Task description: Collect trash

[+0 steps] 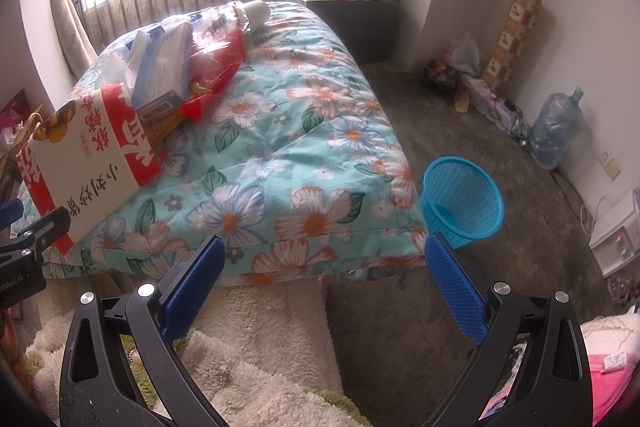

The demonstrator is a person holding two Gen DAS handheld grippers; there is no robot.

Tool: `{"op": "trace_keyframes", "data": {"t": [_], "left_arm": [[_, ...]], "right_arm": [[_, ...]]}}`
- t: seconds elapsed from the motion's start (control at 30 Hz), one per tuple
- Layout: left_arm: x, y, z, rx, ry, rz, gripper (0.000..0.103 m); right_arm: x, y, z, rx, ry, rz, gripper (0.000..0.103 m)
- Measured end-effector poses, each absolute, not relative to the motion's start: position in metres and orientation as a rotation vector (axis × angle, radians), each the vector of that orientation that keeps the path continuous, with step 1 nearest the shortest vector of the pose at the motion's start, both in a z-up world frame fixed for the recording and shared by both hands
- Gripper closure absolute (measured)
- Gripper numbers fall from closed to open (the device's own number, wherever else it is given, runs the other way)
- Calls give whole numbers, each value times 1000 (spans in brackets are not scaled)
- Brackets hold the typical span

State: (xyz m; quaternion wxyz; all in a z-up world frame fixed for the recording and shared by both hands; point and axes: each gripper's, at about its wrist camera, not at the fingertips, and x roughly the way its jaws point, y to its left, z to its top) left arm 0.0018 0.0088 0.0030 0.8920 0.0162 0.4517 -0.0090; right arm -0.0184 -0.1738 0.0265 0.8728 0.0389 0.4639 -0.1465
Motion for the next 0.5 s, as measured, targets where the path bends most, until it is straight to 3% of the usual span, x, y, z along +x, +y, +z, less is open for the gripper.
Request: {"op": "trace_keyframes", "data": {"t": [0.33, 0.5], "left_arm": [[3, 22, -6, 15, 947, -16, 6], [0, 42, 10, -24, 856, -10, 6]], "right_arm": [[-5, -166, 26, 81, 984, -282, 8], [6, -164, 37, 103, 936, -245, 8]]}}
